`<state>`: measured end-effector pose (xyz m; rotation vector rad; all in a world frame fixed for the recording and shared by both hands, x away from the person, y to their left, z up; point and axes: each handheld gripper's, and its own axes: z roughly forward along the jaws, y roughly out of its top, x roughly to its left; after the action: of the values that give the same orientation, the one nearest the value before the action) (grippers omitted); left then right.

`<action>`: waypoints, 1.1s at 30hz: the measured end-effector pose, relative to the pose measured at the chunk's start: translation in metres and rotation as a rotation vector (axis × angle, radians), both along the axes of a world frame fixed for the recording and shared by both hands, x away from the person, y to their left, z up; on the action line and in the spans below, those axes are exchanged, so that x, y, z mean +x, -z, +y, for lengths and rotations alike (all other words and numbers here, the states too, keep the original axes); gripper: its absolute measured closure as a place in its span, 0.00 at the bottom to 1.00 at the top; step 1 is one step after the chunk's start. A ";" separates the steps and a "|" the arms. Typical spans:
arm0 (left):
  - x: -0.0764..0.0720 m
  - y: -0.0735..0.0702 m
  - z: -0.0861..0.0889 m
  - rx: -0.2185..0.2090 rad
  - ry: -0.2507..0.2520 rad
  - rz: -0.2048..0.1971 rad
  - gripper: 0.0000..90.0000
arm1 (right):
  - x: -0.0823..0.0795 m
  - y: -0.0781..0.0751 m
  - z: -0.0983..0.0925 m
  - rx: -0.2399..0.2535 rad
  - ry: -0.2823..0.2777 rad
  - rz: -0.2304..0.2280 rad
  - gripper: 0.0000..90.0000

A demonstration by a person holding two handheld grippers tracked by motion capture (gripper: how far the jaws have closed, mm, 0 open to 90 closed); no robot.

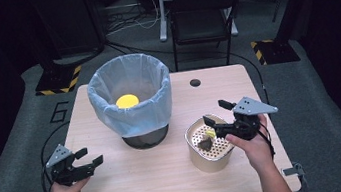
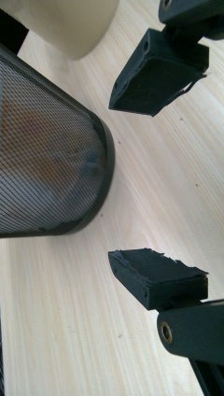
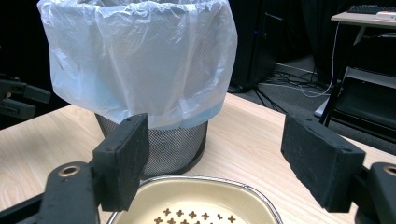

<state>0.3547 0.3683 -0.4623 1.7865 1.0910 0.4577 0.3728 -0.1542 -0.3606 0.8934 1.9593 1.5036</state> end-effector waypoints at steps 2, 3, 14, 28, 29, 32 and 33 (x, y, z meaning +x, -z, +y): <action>-0.001 0.007 0.003 0.011 -0.005 -0.004 0.25 | 0.000 0.000 0.000 -0.003 -0.002 -0.002 0.26; -0.001 0.010 0.003 0.004 -0.011 0.000 0.25 | 0.000 0.001 0.000 -0.002 -0.001 -0.003 0.26; 0.004 0.038 0.018 0.035 -0.074 0.022 0.25 | 0.002 0.006 0.000 -0.013 0.001 0.003 0.26; 0.012 0.057 0.025 0.074 -0.143 0.106 0.18 | 0.003 0.010 0.002 -0.030 0.005 0.013 0.26; 0.013 0.059 0.025 0.066 -0.160 0.097 0.18 | 0.003 0.010 0.003 -0.031 0.004 0.013 0.26; 0.013 0.060 0.027 0.085 -0.169 0.112 0.17 | 0.003 0.010 0.002 -0.028 0.004 0.013 0.26; 0.013 0.062 0.026 0.092 -0.173 0.110 0.16 | 0.003 0.010 0.002 -0.027 0.005 0.014 0.26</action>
<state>0.3681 0.3946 -0.5238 1.8225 1.3267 0.5254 0.3754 -0.1522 -0.3708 0.8981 1.9813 1.4684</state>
